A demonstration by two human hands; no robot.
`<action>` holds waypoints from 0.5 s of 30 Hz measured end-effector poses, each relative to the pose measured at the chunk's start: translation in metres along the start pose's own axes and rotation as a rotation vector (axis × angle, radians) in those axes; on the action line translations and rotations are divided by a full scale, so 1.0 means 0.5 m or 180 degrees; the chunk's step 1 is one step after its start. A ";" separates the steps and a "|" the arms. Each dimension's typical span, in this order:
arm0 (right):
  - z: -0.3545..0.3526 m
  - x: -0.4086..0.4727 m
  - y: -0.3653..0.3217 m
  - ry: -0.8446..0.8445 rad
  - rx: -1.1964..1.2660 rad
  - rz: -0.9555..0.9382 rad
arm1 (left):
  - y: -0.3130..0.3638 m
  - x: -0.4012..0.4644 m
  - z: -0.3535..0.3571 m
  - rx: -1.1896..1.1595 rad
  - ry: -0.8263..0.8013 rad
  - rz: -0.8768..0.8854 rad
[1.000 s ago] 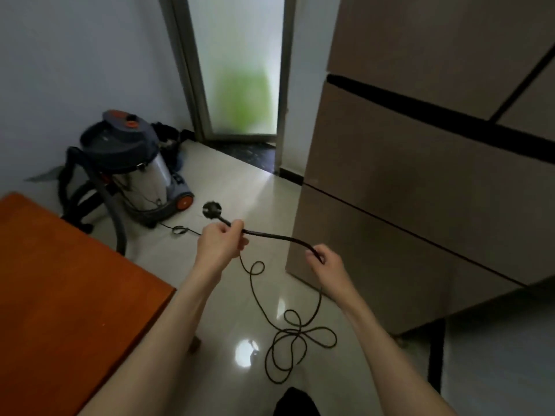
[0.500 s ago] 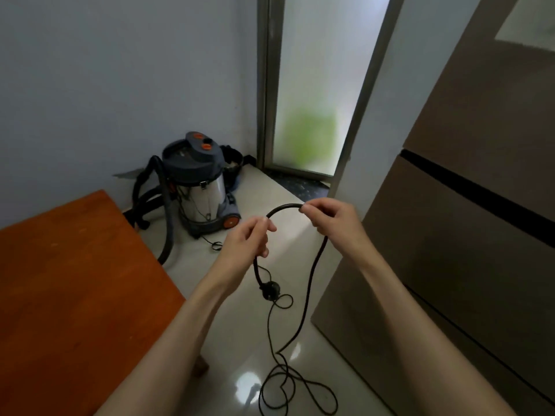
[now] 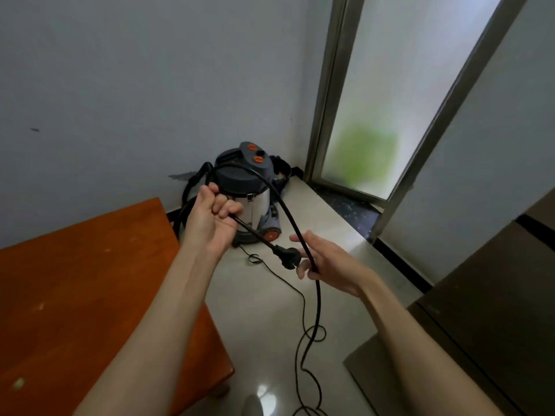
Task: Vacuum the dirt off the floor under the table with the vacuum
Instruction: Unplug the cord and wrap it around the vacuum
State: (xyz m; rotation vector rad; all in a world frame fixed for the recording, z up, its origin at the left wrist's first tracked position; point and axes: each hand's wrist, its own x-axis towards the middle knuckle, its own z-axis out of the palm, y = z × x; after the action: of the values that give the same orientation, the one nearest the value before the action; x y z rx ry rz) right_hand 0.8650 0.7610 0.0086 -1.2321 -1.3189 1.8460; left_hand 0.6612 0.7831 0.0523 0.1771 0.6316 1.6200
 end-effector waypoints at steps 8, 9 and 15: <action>0.014 0.147 -0.079 0.0275 -0.0948 -0.0088 | 0.046 0.142 -0.035 0.2863 0.0710 0.0378; 0.008 0.159 -0.092 0.0320 -0.0934 -0.0146 | 0.046 0.152 -0.050 0.4029 0.0511 0.0755; -0.016 0.204 -0.179 0.0252 -0.1188 -0.0051 | 0.009 0.184 -0.056 0.6493 -0.1914 0.2079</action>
State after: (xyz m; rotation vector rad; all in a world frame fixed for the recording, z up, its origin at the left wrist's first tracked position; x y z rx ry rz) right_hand 0.8223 0.8821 0.0543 -1.4582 -1.6738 1.5655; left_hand 0.6292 0.8625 0.0086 2.3865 1.5698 0.7001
